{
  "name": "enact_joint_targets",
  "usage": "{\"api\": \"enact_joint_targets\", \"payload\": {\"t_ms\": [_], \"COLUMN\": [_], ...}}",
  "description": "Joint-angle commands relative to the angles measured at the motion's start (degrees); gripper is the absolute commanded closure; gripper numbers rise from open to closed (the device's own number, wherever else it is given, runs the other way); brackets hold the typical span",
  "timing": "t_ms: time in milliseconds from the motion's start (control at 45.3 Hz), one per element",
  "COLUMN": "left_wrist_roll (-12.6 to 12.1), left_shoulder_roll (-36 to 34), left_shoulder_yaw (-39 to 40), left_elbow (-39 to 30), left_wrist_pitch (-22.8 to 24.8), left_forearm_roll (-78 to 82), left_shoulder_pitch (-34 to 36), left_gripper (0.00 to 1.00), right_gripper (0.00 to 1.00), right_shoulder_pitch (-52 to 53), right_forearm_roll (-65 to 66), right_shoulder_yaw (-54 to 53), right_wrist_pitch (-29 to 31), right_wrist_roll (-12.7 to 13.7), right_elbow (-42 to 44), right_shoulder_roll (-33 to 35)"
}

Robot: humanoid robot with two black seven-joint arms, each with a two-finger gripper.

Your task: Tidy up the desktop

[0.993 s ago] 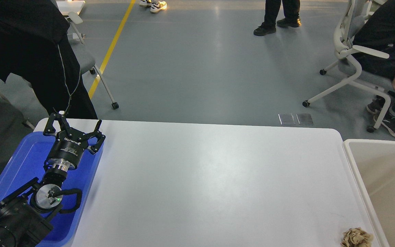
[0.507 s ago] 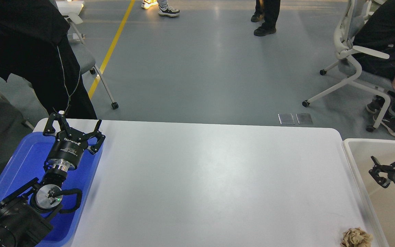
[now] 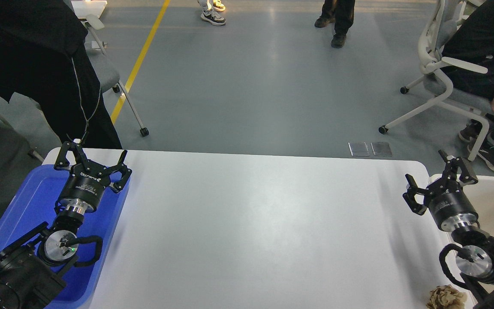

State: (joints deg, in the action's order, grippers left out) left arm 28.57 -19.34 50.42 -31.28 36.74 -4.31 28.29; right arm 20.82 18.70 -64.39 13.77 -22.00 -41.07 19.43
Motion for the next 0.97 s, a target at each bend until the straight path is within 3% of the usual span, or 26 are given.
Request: {"api": "enact_joint_targets", "payload": {"t_ms": [0, 199, 949], "left_wrist_roll": [0.0, 0.0, 0.0], "left_shoulder_roll": [0.0, 0.0, 0.0], "left_shoulder_yaw": [0.0, 0.0, 0.0], "left_elbow": [0.0, 0.0, 0.0], "left_wrist_pitch": [0.0, 0.0, 0.0], "left_forearm_roll": [0.0, 0.0, 0.0], "left_shoulder_pitch": [0.0, 0.0, 0.0], "left_gripper": [0.00, 0.00, 0.00], "right_gripper": [0.00, 0.00, 0.00], "right_shoulder_pitch": [-0.7, -0.8, -1.3], "right_forearm_roll": [11.5, 11.6, 11.6], "right_shoulder_yaw": [-3.6, -6.4, -5.4], "right_wrist_pitch": [-7.5, -10.9, -12.4], "right_wrist_roll": [-5.9, -7.4, -7.4], "right_elbow": [-3.6, -3.6, -4.5], "right_shoulder_roll": [-6.3, -7.1, -7.0]}}
